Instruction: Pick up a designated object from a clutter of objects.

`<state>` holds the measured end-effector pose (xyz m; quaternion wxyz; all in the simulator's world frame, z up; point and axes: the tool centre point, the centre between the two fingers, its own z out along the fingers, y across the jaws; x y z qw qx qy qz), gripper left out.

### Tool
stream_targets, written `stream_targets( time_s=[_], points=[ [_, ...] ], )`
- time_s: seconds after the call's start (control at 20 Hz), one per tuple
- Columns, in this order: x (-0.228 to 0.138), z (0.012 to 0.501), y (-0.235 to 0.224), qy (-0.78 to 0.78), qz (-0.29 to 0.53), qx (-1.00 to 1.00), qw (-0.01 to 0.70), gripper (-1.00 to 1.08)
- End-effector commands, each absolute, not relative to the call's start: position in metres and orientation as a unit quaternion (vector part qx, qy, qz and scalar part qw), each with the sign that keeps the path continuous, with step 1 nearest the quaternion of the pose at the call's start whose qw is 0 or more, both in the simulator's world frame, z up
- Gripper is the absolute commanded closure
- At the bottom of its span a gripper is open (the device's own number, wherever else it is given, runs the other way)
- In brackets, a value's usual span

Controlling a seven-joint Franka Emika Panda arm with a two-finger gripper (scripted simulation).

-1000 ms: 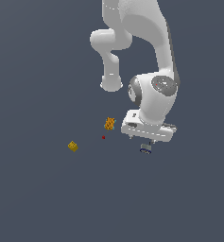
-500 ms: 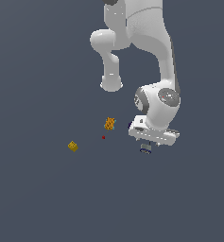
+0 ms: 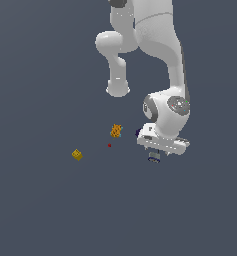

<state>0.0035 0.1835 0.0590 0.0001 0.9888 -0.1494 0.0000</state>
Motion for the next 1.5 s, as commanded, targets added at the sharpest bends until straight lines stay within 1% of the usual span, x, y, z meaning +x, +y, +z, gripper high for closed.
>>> stream_targets(
  time_s=[0.0, 0.35, 0.6, 0.65, 1.45],
  points=[
    [0.003, 0.052, 0.183, -0.150, 0.000, 0.989, 0.000, -0.92],
    [0.002, 0.019, 0.184, -0.150, 0.000, 0.989, 0.000, -0.92],
    [0.003, 0.012, 0.184, -0.151, 0.000, 0.989, 0.000, -0.92],
    [0.003, 0.012, 0.184, -0.151, 0.000, 0.989, 0.000, 1.08],
    [0.000, 0.019, 0.180, -0.150, 0.000, 0.989, 0.000, 1.08]
  ],
)
